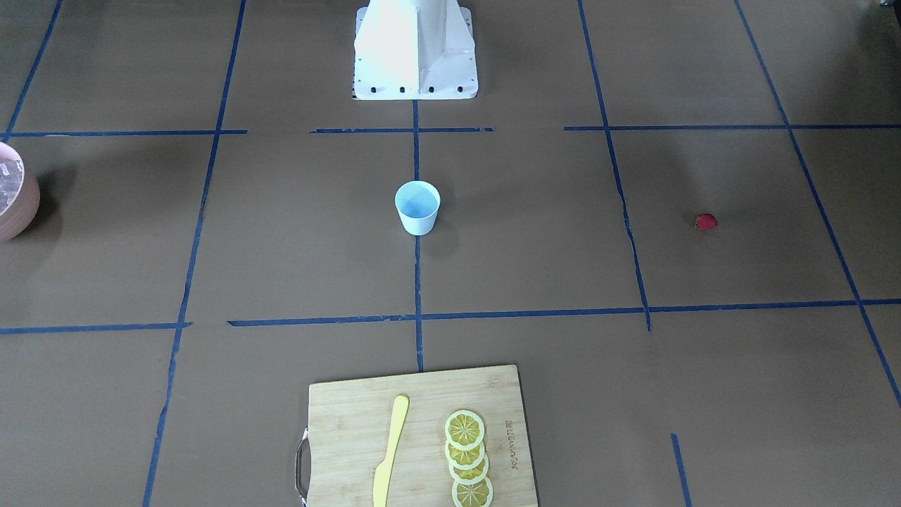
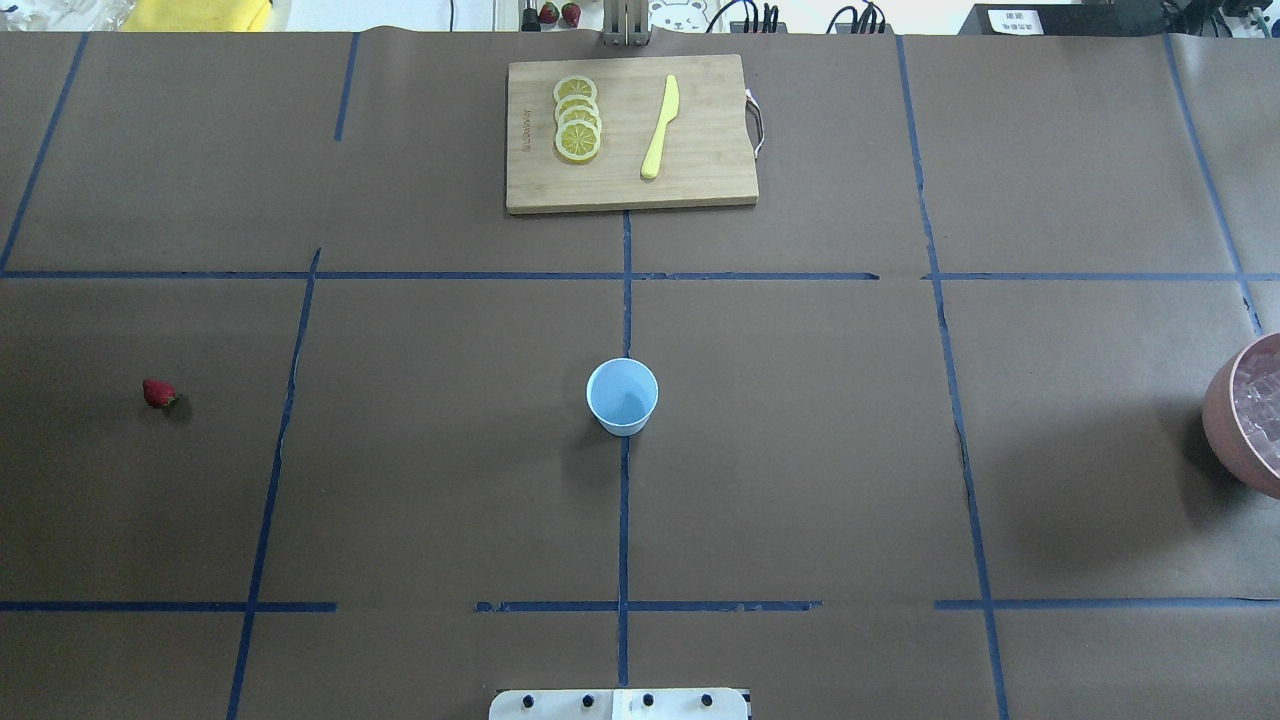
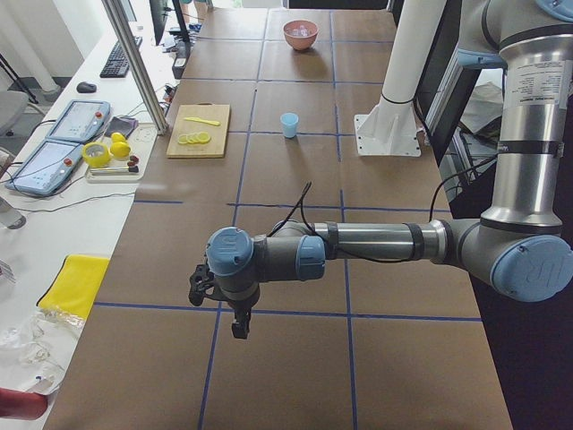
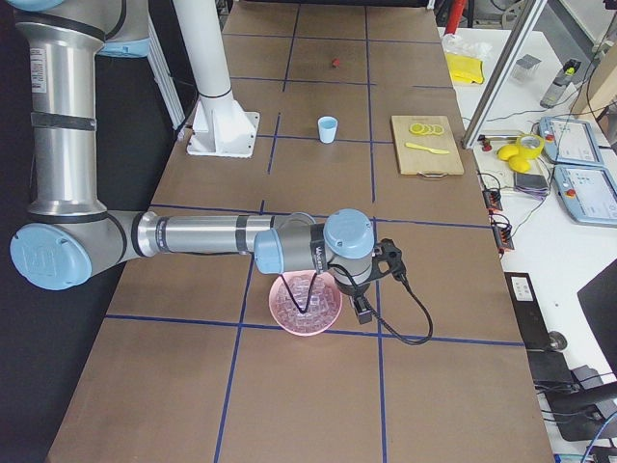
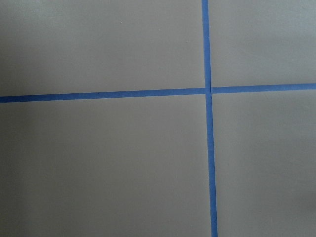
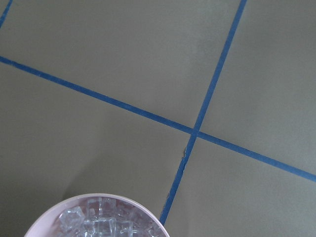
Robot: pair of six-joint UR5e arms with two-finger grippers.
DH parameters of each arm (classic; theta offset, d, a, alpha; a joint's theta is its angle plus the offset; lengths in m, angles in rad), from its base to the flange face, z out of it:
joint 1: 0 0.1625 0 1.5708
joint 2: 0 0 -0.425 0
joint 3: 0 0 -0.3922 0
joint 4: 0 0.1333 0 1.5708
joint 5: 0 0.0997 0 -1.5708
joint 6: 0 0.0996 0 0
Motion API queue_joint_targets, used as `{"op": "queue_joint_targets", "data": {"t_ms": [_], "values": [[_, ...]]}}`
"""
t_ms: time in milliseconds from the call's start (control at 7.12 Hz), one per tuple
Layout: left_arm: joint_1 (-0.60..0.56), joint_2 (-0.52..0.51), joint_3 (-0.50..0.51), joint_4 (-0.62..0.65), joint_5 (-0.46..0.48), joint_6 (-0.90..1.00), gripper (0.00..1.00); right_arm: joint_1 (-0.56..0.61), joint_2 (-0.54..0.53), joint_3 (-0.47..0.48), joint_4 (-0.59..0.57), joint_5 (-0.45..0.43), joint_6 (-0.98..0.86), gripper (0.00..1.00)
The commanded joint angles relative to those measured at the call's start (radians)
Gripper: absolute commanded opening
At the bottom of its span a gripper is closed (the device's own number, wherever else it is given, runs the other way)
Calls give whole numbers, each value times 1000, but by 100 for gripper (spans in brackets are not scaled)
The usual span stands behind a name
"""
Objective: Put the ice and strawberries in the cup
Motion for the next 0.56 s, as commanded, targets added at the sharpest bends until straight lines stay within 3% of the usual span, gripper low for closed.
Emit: {"op": "queue_joint_targets", "data": {"t_ms": [0, 421], "values": [[0, 0, -5, -2, 0, 0, 100, -79, -43, 2, 100, 1, 128, 99], [2, 0, -5, -22, 0, -2, 100, -147, -74, 8, 101, 1, 364, 97]]}}
